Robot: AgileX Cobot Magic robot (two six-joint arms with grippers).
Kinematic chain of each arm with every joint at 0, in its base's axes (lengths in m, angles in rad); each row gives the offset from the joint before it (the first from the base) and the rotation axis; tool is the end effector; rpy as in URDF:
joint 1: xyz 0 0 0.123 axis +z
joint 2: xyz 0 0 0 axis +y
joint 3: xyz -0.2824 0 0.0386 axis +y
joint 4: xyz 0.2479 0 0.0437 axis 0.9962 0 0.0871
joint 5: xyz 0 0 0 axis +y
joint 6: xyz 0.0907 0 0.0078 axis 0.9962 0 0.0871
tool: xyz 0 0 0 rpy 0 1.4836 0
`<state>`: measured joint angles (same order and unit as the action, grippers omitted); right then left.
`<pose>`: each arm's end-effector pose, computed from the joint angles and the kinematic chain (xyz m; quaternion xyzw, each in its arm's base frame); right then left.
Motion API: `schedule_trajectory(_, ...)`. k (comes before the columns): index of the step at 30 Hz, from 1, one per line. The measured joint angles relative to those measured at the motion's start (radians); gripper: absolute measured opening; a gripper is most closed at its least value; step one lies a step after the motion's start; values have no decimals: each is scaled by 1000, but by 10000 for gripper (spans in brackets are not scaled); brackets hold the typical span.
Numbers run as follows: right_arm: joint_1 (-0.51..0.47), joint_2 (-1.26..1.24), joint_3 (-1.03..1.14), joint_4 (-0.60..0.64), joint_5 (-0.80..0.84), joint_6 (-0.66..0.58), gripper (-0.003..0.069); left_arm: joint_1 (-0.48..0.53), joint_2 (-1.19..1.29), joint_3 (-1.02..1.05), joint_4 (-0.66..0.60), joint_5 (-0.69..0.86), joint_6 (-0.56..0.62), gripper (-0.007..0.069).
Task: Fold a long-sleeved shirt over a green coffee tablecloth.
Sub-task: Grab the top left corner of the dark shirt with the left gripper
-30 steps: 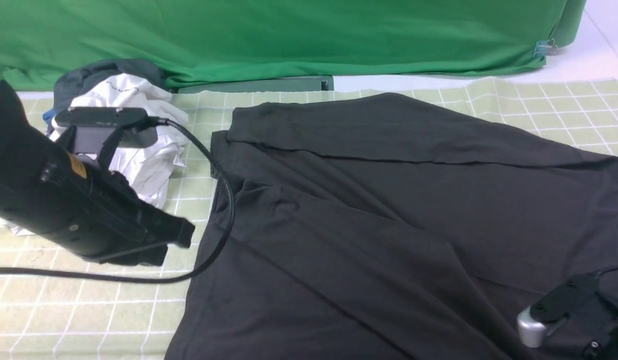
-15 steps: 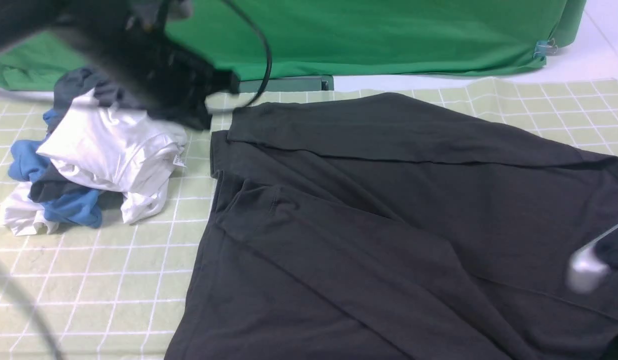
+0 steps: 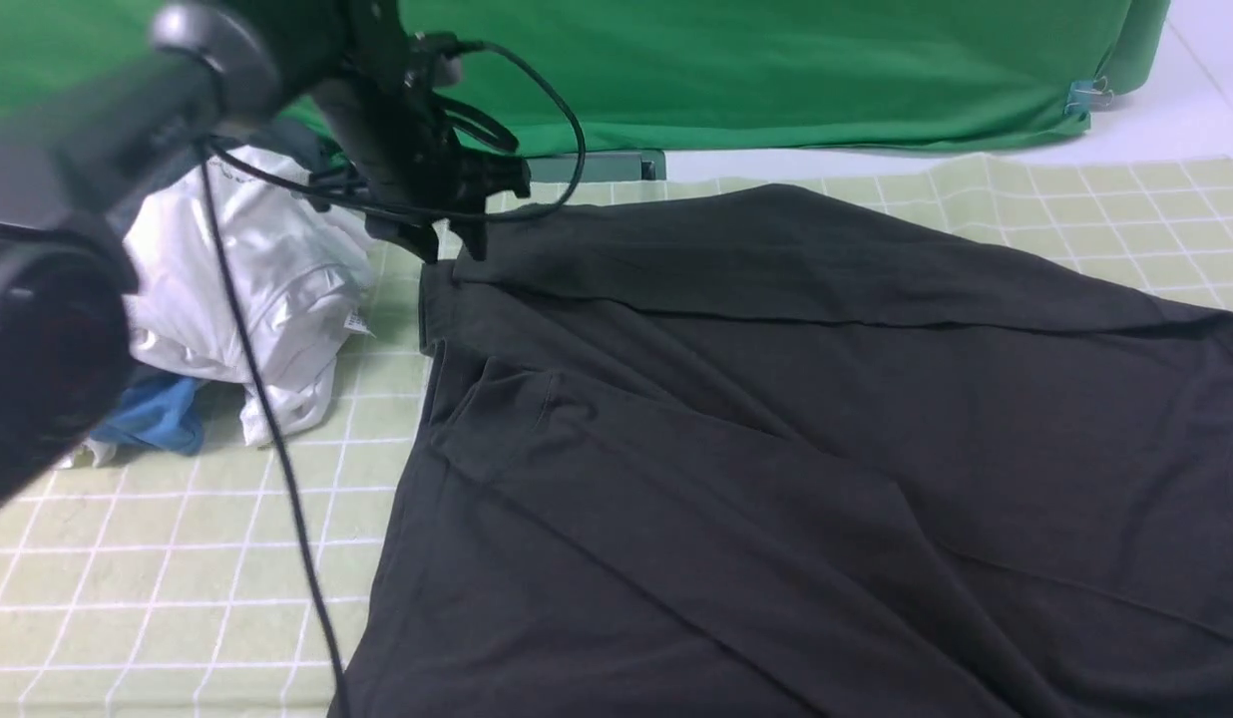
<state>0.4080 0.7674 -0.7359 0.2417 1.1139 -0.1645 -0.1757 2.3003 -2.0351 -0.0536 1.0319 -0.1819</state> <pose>0.0997 0.0644 0.3057 -0.2481 0.9280 0.1478 0.2354 0.4913 -0.0915 0.1999 -0.0124 0.9834 -0.0566 0.1721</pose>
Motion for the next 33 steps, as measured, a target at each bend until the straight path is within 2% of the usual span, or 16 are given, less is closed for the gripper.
schedule_trajectory(4,0,0,0,0,-1,1,4,2,79,-71,4,-4,-25,453)
schedule_trajectory(10,0,0,0,1,-2,1,4,2,117,-95,2,-41,-32,451)
schedule_trajectory(16,0,0,0,1,-6,1,6,2,118,-96,-1,-86,-32,321)
schedule_trajectory(17,0,0,0,1,-6,1,7,2,120,-96,-7,-84,-32,255)
schedule_trajectory(21,0,0,0,1,-6,1,8,4,127,-100,-15,-63,-12,91)
schedule_trajectory(23,0,0,0,1,-6,1,10,5,130,-102,-18,-53,15,34)
schedule_trajectory(26,0,0,0,1,-6,0,14,5,129,-104,-23,-36,39,9)
schedule_trajectory(33,0,0,0,1,-6,0,17,5,65,-104,-25,2,53,3)
